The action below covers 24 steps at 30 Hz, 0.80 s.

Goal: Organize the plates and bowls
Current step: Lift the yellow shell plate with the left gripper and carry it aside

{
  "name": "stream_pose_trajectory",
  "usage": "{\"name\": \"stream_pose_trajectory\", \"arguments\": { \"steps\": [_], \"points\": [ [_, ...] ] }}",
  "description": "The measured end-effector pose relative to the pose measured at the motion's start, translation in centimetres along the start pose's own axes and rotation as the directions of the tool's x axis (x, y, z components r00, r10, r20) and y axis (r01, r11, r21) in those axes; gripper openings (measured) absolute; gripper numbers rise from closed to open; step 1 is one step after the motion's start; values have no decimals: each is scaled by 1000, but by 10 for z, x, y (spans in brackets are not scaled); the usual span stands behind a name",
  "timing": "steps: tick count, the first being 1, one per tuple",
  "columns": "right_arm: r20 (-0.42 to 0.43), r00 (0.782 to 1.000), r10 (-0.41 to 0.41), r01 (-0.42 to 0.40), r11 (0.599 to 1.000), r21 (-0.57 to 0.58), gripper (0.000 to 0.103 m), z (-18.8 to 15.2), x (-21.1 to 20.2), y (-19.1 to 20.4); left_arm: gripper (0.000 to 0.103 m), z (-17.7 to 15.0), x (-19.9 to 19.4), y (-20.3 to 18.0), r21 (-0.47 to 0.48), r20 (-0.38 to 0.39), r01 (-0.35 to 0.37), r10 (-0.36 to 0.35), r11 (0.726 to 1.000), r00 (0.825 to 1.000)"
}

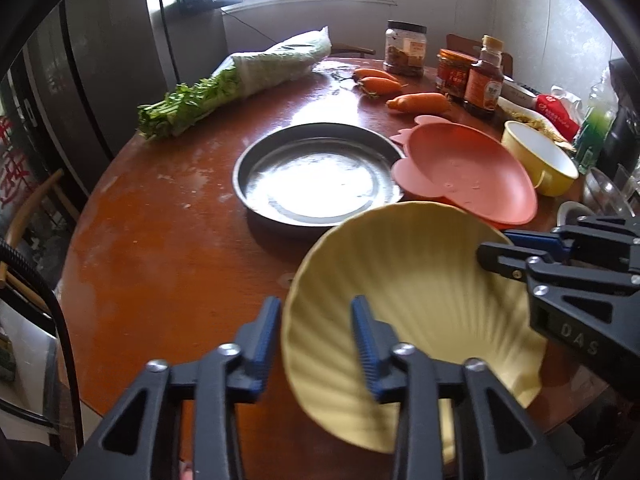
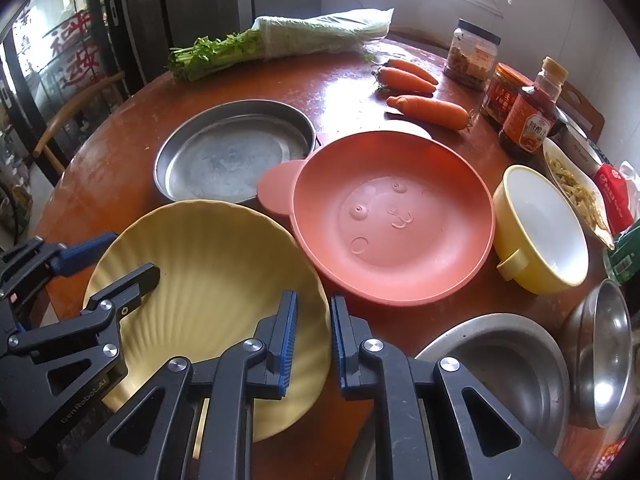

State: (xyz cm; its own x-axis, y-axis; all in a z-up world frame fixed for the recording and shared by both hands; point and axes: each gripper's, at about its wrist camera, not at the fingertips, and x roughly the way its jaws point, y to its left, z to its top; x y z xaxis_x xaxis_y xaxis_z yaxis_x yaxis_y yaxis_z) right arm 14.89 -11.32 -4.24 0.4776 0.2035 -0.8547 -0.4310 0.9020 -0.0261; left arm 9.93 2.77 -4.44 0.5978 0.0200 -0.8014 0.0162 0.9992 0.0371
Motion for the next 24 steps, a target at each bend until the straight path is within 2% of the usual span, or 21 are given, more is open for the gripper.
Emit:
{"name": "stream_pose_trajectory", "arguments": {
  "steps": [9,17,24],
  "points": [
    [64,997,39,-42,998,39,14,-3,-11,0,32,5,-10,3,0,29,-31,31,1000,999],
    [114,993,32,-35,999,22,14,-1,-30,8,32,8,-29,9,-3,71,-45,45,999,996],
    [142,989,45,-43,999,-17,14,9,-39,30,32,6,-43,31,-43,99,-67,71,997,993]
  ]
}}
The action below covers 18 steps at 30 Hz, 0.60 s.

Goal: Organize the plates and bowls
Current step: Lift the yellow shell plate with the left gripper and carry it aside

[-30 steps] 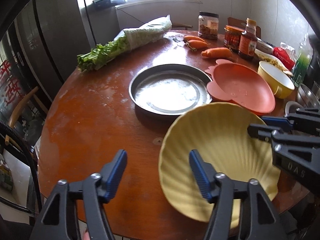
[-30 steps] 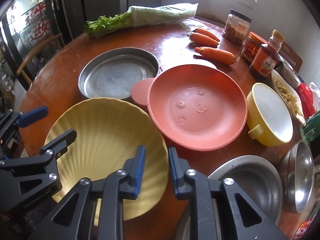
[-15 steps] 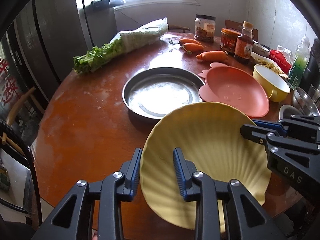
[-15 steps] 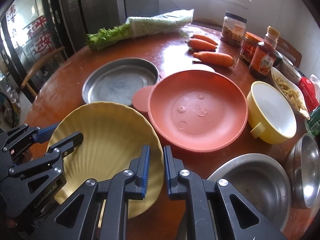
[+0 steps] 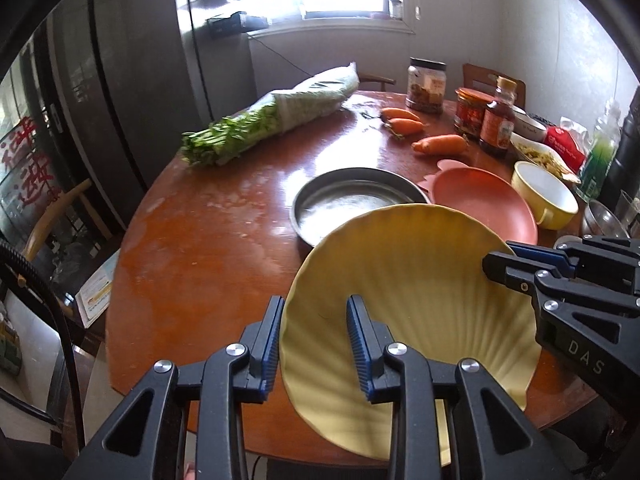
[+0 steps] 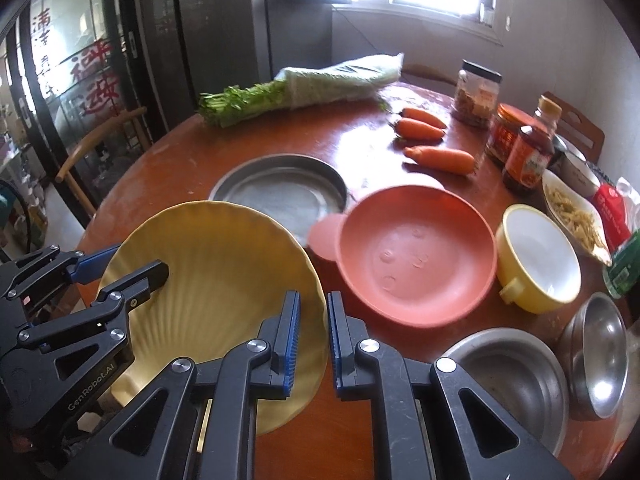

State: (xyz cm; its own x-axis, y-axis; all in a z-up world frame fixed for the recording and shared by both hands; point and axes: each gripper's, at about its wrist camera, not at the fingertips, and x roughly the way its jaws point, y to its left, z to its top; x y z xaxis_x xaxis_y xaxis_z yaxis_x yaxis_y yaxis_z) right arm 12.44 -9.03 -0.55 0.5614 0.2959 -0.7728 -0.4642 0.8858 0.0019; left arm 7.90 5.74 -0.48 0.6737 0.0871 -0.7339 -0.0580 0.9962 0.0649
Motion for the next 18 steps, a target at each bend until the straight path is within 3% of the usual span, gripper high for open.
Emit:
{"name": "stream_pose_trajectory", "arguments": {
  "steps": [18],
  "points": [
    [-17,998,55,-56,995,-81,14,28,33,83,32,-16,1,89,-74,0,-69,69,995,998]
  ]
}}
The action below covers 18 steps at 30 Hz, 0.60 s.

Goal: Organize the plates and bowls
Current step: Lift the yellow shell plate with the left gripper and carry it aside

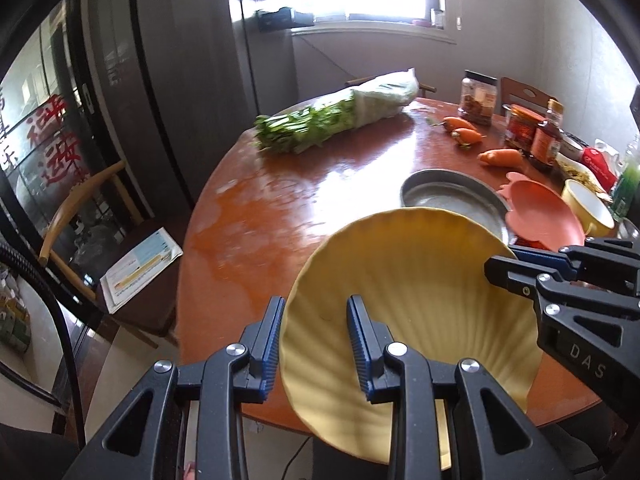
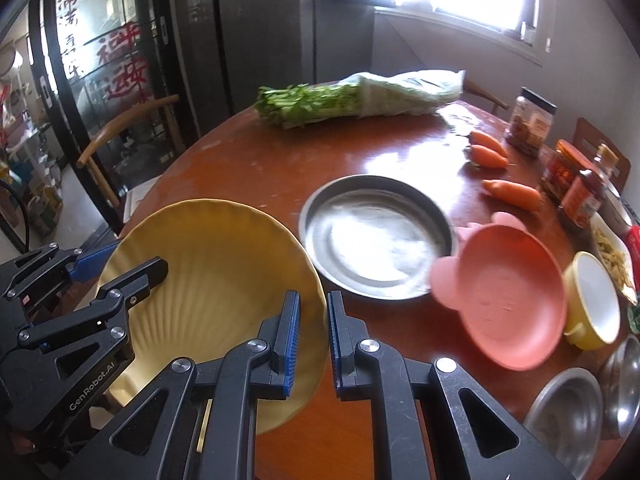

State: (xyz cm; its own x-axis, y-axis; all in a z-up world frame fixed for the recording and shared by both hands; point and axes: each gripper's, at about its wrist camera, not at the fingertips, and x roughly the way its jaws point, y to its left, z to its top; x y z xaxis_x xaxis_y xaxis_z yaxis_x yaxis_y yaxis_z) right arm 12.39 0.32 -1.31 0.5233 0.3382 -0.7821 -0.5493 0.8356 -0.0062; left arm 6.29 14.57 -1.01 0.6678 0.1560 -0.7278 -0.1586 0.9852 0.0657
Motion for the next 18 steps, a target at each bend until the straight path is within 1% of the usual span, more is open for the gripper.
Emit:
{"name": "stream_pose_trajectory", "arguments": {
  "steps": [3,8,12,18],
  "points": [
    [-13,1000,12,-12,1000,-12,14,4,11,13,32,-3,7,18,-20,-10,-3,3,1000,1000],
    [-38,999,12,-12,1000,-24,14,10,30,29,32,-6,22,35,-30,-24,-8,7,1000,1000],
    [-56,998,16,-17,1000,-14,14,14,43,35,32,-4,34,42,-9,-29,-21,21,1000,999],
    [-66,998,11,-11,1000,-4,14,20,57,39,32,1,51,51,-17,-46,-14,13,1000,999]
  ]
}}
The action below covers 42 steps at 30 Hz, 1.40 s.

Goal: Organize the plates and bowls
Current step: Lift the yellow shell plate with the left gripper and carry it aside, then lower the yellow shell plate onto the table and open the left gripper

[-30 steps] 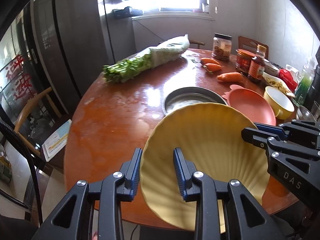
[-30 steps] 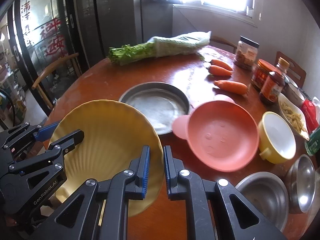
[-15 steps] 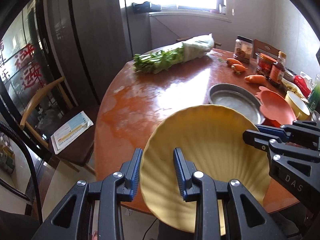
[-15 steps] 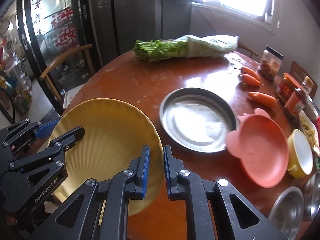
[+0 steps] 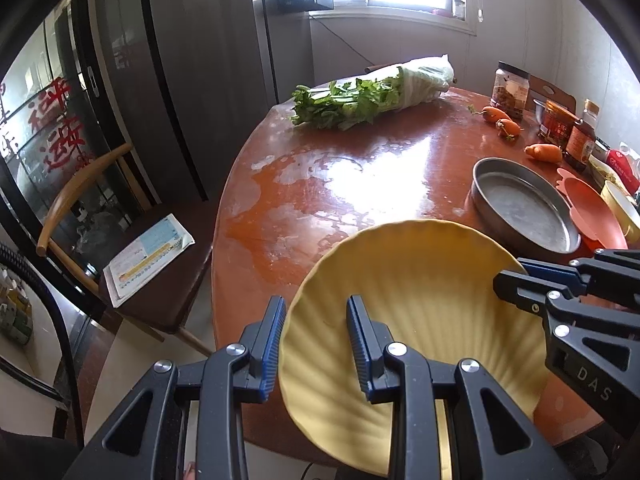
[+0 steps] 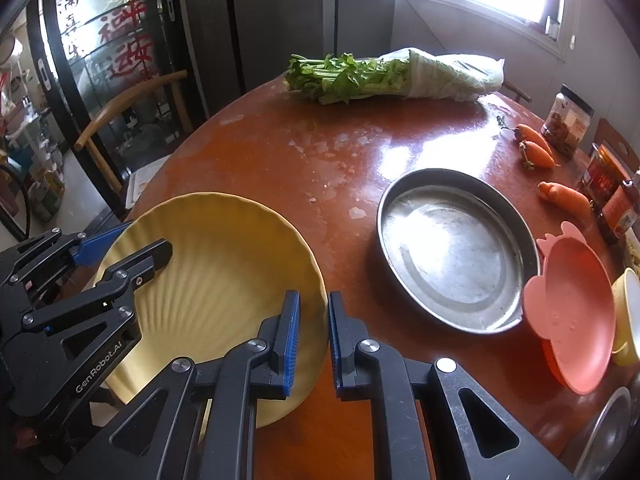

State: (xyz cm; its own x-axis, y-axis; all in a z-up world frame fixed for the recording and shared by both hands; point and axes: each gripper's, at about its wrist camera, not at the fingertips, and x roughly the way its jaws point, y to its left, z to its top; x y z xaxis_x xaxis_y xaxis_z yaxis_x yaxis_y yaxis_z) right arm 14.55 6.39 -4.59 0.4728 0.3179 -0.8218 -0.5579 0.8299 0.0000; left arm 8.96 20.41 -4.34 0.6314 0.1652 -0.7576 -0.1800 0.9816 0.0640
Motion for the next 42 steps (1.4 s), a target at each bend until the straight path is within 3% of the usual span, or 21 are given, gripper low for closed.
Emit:
{"name": "stream_pose_trajectory", "arguments": {
  "steps": [22,29,35,42],
  "points": [
    [26,999,27,-29,997,72,16,5,3,-22,33,18,19,-10,18,36,8,-9,1000,999],
    [28,999,37,-39,996,81,16,4,2,-23,46,17,18,-12,26,39,8,-9,1000,999],
    [36,999,38,-40,996,85,16,2,-2,-26,49,17,16,-11,21,40,-1,0,1000,999],
    [75,997,36,-43,994,99,20,1,-20,-33,59,22,-2,-9,14,84,-11,10,1000,996]
  ]
}}
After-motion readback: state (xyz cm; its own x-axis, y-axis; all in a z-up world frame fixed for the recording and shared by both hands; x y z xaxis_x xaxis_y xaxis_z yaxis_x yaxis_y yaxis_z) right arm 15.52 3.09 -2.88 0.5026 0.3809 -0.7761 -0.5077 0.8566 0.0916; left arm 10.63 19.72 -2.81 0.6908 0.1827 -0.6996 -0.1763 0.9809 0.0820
